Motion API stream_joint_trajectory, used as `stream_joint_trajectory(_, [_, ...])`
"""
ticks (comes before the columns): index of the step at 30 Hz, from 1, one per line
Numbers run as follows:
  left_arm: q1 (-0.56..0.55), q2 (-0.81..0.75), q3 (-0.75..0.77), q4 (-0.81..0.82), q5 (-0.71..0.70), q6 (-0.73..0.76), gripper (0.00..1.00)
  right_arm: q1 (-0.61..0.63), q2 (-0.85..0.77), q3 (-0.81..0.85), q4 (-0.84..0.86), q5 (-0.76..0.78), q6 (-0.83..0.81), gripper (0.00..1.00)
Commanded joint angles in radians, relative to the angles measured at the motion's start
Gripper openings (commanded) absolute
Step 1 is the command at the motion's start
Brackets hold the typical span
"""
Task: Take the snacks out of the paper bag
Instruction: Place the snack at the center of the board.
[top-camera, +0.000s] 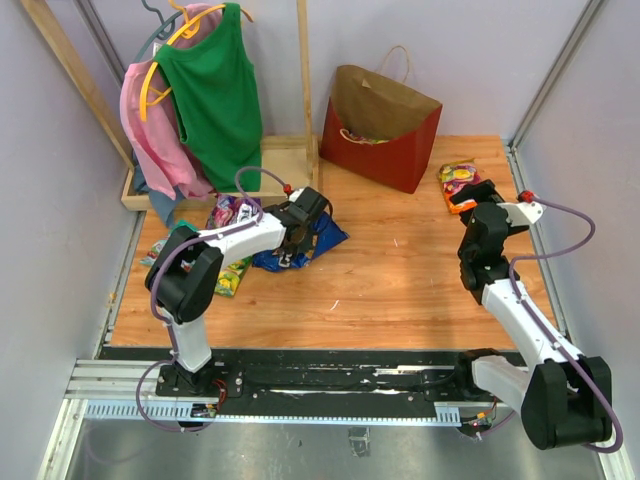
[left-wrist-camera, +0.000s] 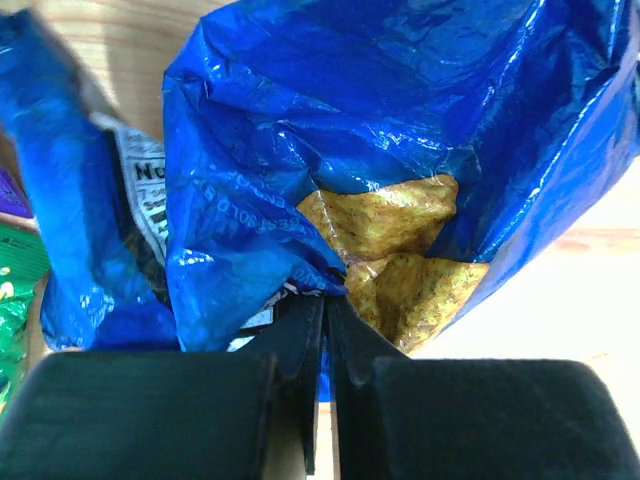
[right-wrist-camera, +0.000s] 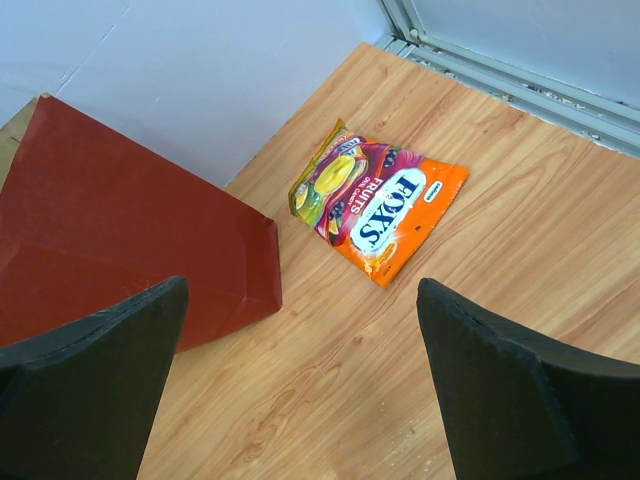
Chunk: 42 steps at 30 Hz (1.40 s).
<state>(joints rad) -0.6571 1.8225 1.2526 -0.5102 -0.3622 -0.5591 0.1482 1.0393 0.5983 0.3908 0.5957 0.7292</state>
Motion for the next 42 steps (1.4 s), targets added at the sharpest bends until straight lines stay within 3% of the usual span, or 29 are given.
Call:
stream_joint_trajectory(1, [0.016,-0.013,-0.033,0.054,0.030,0.035,0.13,0.014,-0.007,0.031,0.007,0.021,-0.027,0.98])
stream_joint_trajectory(6, [0.031,0.008,0.008,0.045,-0.029,0.075,0.58,0.050,-0.009,0.048,0.015,0.043,-0.082,0.98])
stream_joint_trajectory(8, [0.035,0.022,0.050,0.013,-0.094,0.086,0.82,0.061,-0.006,0.055,0.020,0.048,-0.110,0.98])
stream_joint_trajectory(12, [0.035,-0.019,0.107,0.013,-0.171,0.110,0.86,0.079,0.002,0.066,0.023,0.054,-0.148,0.98])
stream_joint_trajectory(16, [0.009,-0.099,0.082,0.145,-0.042,0.155,0.89,0.086,0.012,0.072,0.033,0.055,-0.164,0.98])
stream_joint_trajectory(24, [-0.065,0.037,0.145,0.184,0.015,0.144,0.77,0.087,0.029,0.075,0.042,0.061,-0.169,0.98])
stream_joint_trajectory(30, [-0.064,0.126,0.194,0.166,-0.076,0.145,0.66,0.088,0.017,0.064,0.047,0.074,-0.191,0.98])
stream_joint_trajectory(35, [-0.043,0.177,0.232,0.173,-0.100,0.159,0.35,0.088,0.008,0.059,0.055,0.078,-0.210,0.98])
stream_joint_trajectory(38, [-0.023,0.199,0.236,0.187,-0.044,0.152,0.04,0.087,0.006,0.060,0.060,0.073,-0.216,0.98])
stream_joint_trajectory(42, [-0.021,0.195,0.229,0.191,0.013,0.165,0.01,0.087,0.002,0.059,0.060,0.068,-0.220,0.98])
